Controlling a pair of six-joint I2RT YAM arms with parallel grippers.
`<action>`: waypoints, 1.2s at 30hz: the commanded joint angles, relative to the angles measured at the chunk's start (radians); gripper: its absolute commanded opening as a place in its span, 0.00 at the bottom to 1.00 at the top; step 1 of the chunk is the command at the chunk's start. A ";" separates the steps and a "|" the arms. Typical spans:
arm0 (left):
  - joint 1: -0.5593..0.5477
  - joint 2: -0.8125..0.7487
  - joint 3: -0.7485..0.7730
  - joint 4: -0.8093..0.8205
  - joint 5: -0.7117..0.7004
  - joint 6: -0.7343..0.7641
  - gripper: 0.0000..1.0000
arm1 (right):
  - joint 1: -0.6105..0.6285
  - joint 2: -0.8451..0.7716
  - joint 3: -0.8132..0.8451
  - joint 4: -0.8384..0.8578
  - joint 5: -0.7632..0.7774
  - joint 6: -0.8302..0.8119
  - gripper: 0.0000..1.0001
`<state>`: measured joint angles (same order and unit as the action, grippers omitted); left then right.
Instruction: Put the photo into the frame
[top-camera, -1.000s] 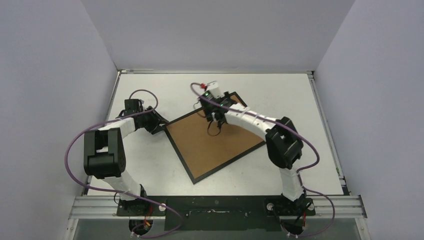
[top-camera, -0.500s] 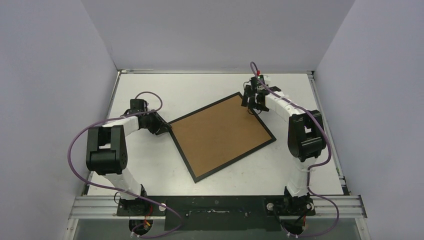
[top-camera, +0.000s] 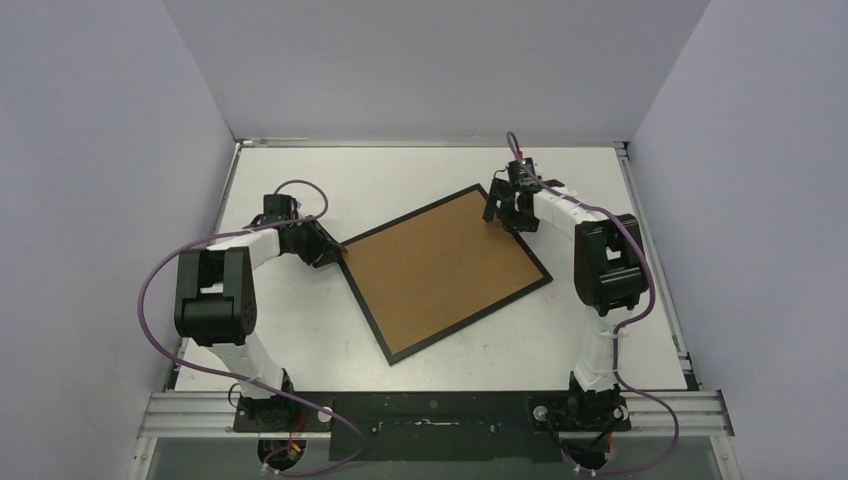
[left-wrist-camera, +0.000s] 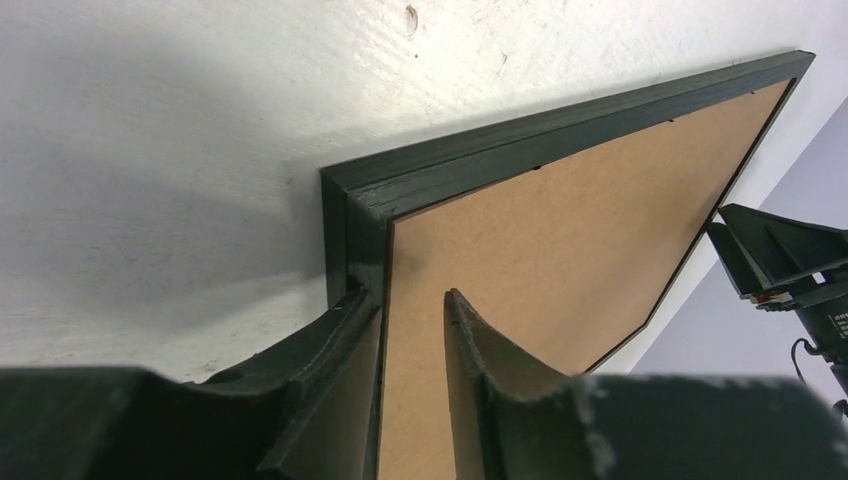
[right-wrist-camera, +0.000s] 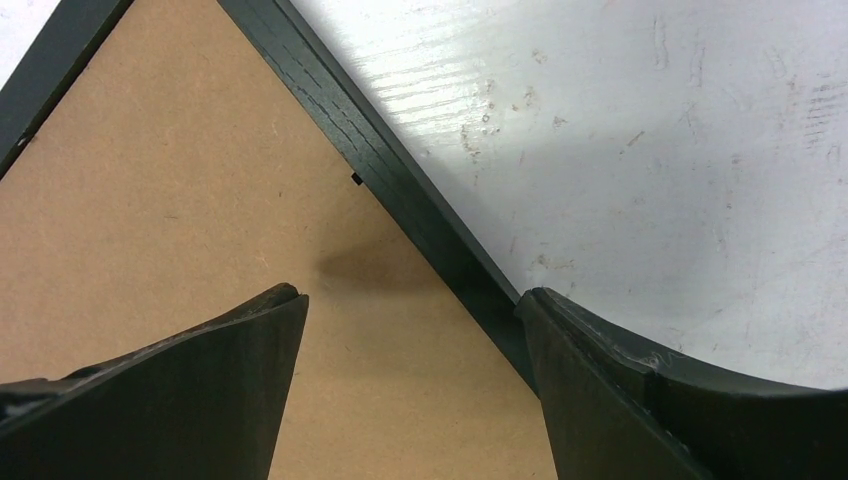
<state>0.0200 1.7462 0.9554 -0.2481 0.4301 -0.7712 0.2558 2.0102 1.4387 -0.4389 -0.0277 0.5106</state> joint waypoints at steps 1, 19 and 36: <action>-0.012 0.032 0.042 -0.011 -0.001 0.022 0.33 | -0.008 0.023 -0.026 0.020 -0.074 0.012 0.81; -0.062 0.068 0.059 0.045 0.092 -0.003 0.35 | -0.032 0.067 -0.072 0.092 -0.273 0.028 0.82; -0.067 -0.026 -0.031 0.462 0.308 -0.245 0.33 | -0.033 0.089 -0.121 0.166 -0.368 0.079 0.81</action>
<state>-0.0570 1.8027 0.9375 0.1169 0.7128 -0.9722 0.1986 2.0365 1.3720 -0.2176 -0.3080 0.5438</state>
